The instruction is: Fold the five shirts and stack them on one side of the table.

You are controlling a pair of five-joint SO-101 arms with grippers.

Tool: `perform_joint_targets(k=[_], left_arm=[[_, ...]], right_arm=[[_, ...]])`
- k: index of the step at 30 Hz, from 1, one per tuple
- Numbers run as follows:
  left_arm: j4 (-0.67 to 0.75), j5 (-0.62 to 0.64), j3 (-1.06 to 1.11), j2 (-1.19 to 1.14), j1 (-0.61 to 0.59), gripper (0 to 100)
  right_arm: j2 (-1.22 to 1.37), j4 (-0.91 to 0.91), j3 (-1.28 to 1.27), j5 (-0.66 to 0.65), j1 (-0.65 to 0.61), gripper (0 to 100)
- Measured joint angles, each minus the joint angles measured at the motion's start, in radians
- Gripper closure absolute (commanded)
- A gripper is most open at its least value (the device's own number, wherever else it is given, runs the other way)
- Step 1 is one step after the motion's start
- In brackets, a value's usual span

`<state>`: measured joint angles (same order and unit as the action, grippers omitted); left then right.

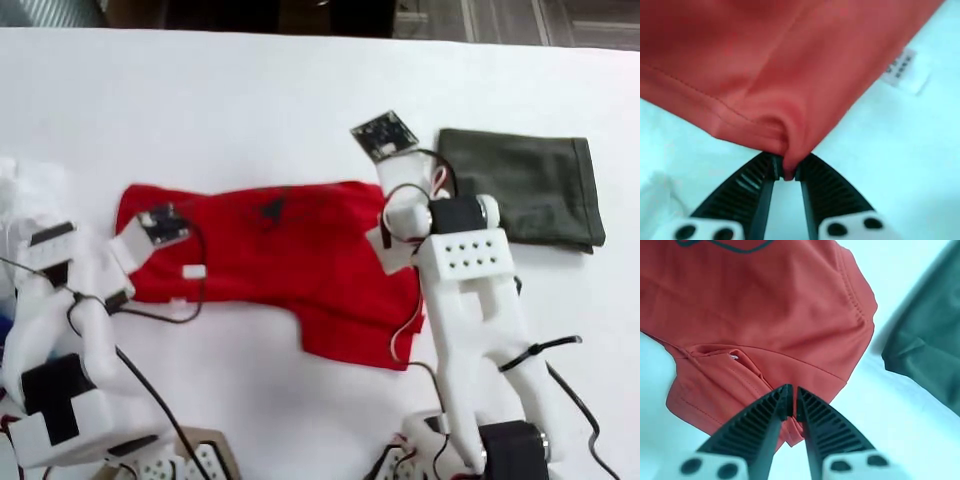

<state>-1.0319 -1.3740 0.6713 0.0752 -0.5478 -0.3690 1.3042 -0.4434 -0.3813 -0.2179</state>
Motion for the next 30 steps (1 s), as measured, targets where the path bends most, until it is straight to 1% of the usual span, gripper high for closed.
perform_joint_targets(k=[5, 7, 11, 15, 18, 23, 27, 30], left_arm=[[-0.155, 0.000, -0.149, 0.000, 0.032, 97], [-0.184, 0.000, -0.196, 0.000, 0.049, 97], [-0.193, 0.009, -0.239, 0.000, 0.097, 97], [-0.126, 0.054, -0.239, 0.000, 0.140, 97], [-0.117, 0.068, -0.253, 0.000, 0.152, 97], [-0.212, 0.049, -0.259, 0.000, 0.157, 97], [-0.258, 0.040, -0.259, 0.000, 0.150, 97], [-0.269, 0.040, -0.259, 0.000, 0.126, 91]], right_arm=[[0.000, 0.000, 0.000, 0.000, 0.000, 97.8], [0.000, 0.000, 0.000, 0.000, 0.000, 97.8], [0.000, 0.000, 0.000, 0.000, 0.000, 97.8], [0.000, 0.000, 0.000, 0.000, 0.000, 97.8], [0.000, 0.000, 0.000, 0.000, 0.000, 97.8], [0.000, 0.000, 0.000, 0.000, 0.000, 97.8], [0.000, 0.000, 0.000, 0.000, 0.000, 97.8], [0.000, 0.000, 0.000, 0.000, 0.000, 97.8]])
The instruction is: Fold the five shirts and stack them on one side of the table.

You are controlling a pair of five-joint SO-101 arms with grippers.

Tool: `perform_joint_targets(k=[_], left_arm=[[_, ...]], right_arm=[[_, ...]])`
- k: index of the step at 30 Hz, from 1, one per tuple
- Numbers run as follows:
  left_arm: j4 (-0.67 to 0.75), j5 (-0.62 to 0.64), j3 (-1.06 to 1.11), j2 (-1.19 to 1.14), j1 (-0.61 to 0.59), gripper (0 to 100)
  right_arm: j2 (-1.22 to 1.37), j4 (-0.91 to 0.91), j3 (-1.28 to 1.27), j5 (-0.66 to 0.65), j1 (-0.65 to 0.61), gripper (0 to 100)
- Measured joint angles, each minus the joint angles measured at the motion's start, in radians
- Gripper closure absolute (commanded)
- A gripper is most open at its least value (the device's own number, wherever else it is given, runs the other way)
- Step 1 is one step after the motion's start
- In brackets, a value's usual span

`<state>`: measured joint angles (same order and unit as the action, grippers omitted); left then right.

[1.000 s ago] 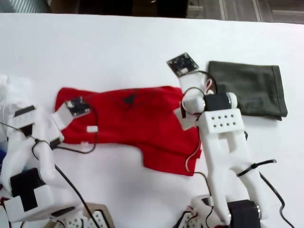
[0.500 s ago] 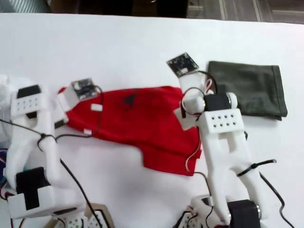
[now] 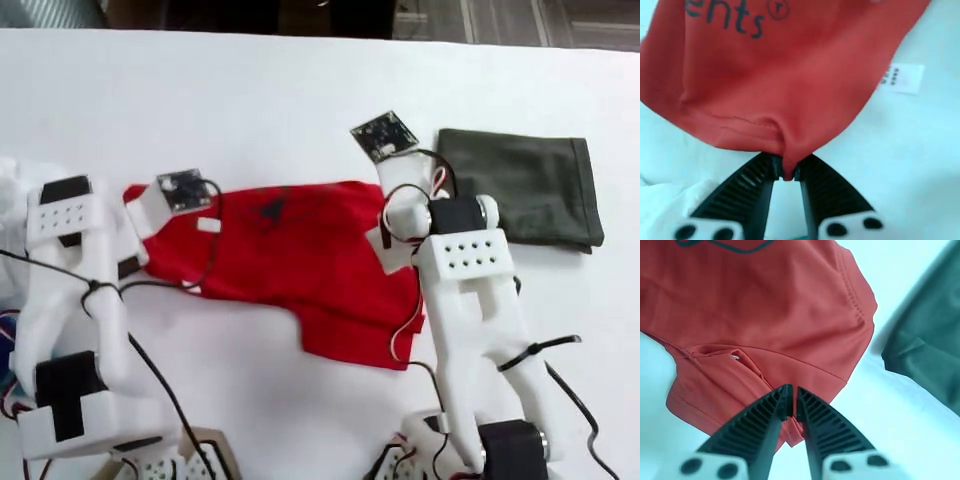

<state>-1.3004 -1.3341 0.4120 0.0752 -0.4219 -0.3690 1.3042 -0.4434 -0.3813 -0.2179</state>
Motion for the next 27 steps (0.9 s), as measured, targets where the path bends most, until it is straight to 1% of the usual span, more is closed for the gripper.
perform_joint_targets(k=[3, 5, 12, 19, 27], left_arm=[[-0.005, -0.002, 0.000, 0.000, -0.020, 83], [-0.005, -0.003, 0.000, 0.000, -0.035, 81], [-0.026, -0.023, 0.000, 0.000, -0.094, 81], [-0.020, -0.023, 0.020, 0.000, -0.097, 81], [0.166, -0.023, 0.216, 0.000, -0.097, 81]], right_arm=[[0.000, 0.000, 0.000, 0.000, 0.000, 97.8], [0.000, 0.000, 0.000, 0.000, 0.000, 97.8], [0.000, 0.000, 0.000, 0.000, 0.000, 97.8], [0.000, 0.000, 0.000, 0.000, 0.000, 97.8], [0.000, 0.000, 0.000, 0.000, 0.000, 97.8]])
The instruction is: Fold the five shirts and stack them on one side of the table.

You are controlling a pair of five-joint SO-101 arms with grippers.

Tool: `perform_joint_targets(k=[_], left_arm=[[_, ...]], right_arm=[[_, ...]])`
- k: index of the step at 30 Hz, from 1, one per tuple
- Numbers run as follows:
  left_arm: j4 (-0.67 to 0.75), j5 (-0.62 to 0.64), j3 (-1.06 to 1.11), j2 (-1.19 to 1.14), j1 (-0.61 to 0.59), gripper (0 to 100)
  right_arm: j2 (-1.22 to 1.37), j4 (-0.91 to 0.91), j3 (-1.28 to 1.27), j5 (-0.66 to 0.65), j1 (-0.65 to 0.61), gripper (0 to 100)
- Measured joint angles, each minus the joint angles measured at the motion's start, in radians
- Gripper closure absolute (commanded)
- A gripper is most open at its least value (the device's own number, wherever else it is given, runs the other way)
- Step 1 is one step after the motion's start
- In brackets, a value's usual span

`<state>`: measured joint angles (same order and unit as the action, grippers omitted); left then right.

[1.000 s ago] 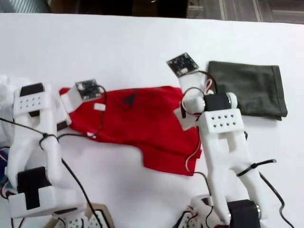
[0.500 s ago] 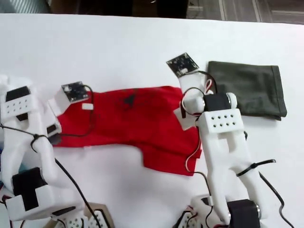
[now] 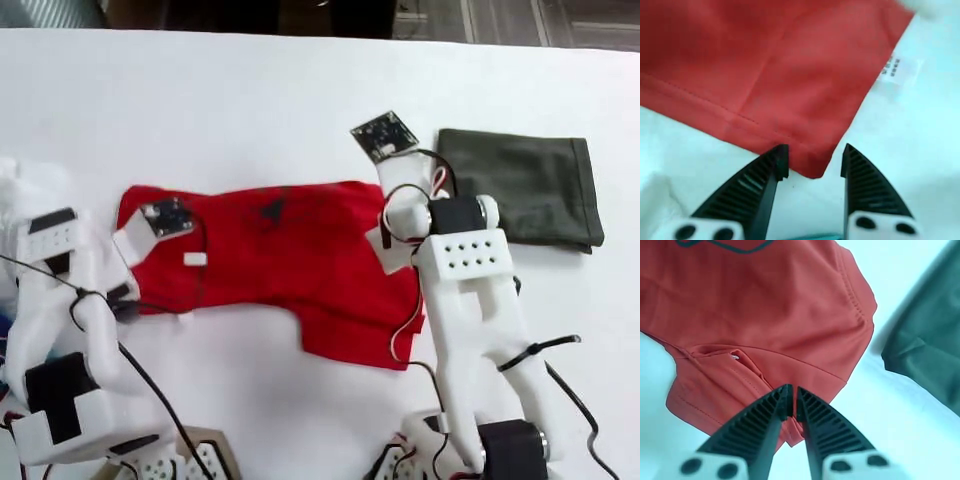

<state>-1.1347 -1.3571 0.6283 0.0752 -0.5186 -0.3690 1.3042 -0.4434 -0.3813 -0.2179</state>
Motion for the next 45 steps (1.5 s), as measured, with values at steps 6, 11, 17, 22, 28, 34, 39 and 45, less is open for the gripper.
perform_joint_targets(k=[6, 11, 17, 22, 28, 34, 39, 45], left_arm=[[0.038, 0.000, 0.023, 0.000, 0.000, 95], [0.038, -0.002, 0.023, 0.000, 0.002, 98], [0.041, -0.002, 0.014, 0.000, 0.012, 97], [0.041, 0.005, -0.087, 0.000, 0.068, 97], [-0.052, 0.026, -0.239, 0.000, 0.132, 97], [-0.071, 0.035, -0.302, 0.000, 0.138, 97], [-0.077, 0.072, -0.338, 0.000, 0.133, 97], [-0.064, 0.017, -0.170, 0.000, 0.098, 97]], right_arm=[[0.000, 0.000, 0.000, 0.000, 0.000, 97.8], [0.000, 0.000, 0.000, 0.000, 0.000, 97.8], [0.000, 0.000, 0.000, 0.000, 0.000, 97.8], [0.000, 0.000, 0.000, 0.000, 0.000, 97.8], [0.000, 0.000, 0.000, 0.000, 0.000, 97.8], [0.000, 0.000, 0.000, 0.000, 0.000, 97.8], [0.000, 0.000, 0.000, 0.000, 0.000, 97.8], [0.000, 0.000, 0.000, 0.000, 0.000, 97.8]])
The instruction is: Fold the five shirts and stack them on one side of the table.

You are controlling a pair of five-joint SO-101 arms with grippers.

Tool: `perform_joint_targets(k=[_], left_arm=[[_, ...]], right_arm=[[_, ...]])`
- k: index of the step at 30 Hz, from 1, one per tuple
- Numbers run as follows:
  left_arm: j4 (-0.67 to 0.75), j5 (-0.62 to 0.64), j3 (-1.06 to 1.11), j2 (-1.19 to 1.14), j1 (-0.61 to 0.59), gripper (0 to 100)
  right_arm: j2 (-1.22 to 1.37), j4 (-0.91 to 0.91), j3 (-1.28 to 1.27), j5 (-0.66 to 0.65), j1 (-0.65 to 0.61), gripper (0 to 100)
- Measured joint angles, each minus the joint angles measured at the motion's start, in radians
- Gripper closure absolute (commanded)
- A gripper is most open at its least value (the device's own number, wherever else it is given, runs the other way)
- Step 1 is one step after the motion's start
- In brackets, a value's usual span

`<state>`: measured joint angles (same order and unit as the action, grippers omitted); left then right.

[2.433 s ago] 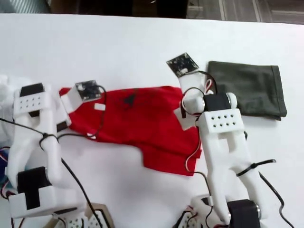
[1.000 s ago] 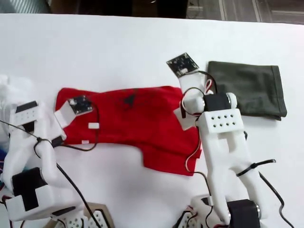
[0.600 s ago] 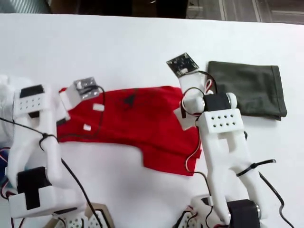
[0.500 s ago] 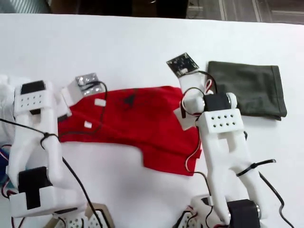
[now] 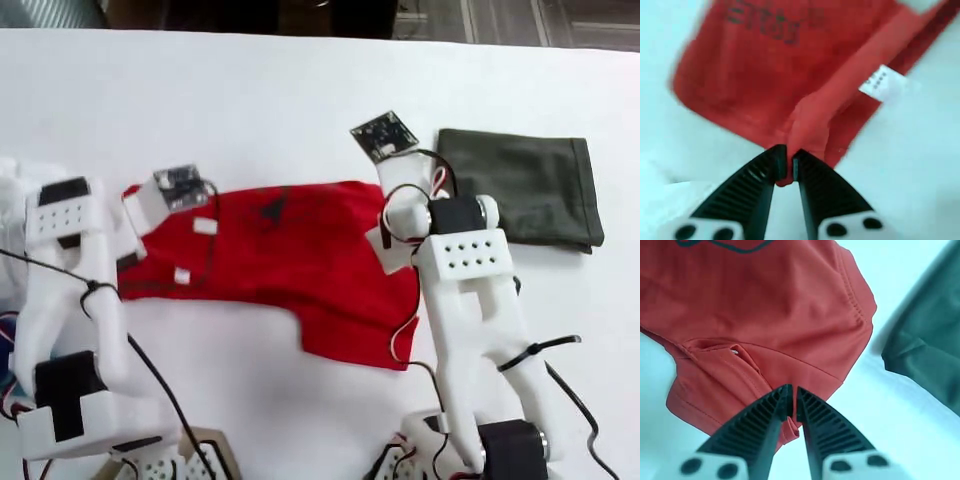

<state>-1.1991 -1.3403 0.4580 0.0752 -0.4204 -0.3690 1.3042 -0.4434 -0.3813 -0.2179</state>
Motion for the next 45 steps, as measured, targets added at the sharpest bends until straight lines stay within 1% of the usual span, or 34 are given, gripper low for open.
perform_joint_targets(k=[7, 12, 15, 19, 21, 26, 28, 30, 31, 33, 36, 38, 40, 42, 45], left_arm=[[0.100, -0.002, 0.130, 0.000, -0.046, 97], [0.120, -0.002, 0.190, 0.000, -0.048, 97], [0.117, -0.003, 0.190, 0.000, -0.048, 93], [0.003, -0.003, 0.104, 0.000, -0.055, 82], [-0.074, -0.003, 0.038, 0.000, -0.055, 81], [-0.255, -0.014, -0.169, 0.000, -0.084, 84], [-0.281, -0.014, -0.265, 0.000, -0.089, 89], [-0.281, -0.005, -0.316, 0.000, -0.075, 96], [-0.267, 0.012, -0.322, -0.005, -0.055, 98], [-0.209, 0.077, -0.330, -0.049, 0.002, 97], [-0.104, 0.232, -0.353, -0.164, 0.091, 97], [-0.060, 0.336, -0.393, -0.259, 0.140, 97], [-0.044, 0.433, -0.450, -0.358, 0.166, 97], [-0.040, 0.519, -0.520, -0.448, 0.167, 97], [-0.058, 0.589, -0.631, -0.560, 0.152, 97]], right_arm=[[0.000, 0.000, 0.000, 0.000, 0.000, 97.8], [0.000, 0.023, 0.000, 0.000, 0.000, 97.8], [0.000, 0.046, 0.000, 0.000, 0.000, 97.7], [0.000, 0.046, 0.000, 0.000, -0.005, 97.6], [0.000, 0.037, -0.008, 0.000, -0.025, 97.7], [0.000, -0.040, -0.114, 0.000, -0.091, 97.8], [0.000, -0.095, -0.157, 0.000, -0.092, 97.8], [0.000, -0.173, -0.175, 0.002, -0.087, 97.8], [0.000, -0.216, -0.178, 0.002, -0.086, 97.8], [0.000, -0.305, -0.181, 0.028, -0.064, 97.8], [0.023, -0.437, -0.181, 0.112, -0.012, 97.8], [0.092, -0.489, -0.163, 0.146, -0.002, 97.8], [0.183, -0.497, -0.103, 0.161, -0.006, 97.8], [0.284, -0.479, -0.011, 0.164, -0.012, 97.8], [0.425, -0.419, 0.164, 0.169, -0.029, 97.8]])
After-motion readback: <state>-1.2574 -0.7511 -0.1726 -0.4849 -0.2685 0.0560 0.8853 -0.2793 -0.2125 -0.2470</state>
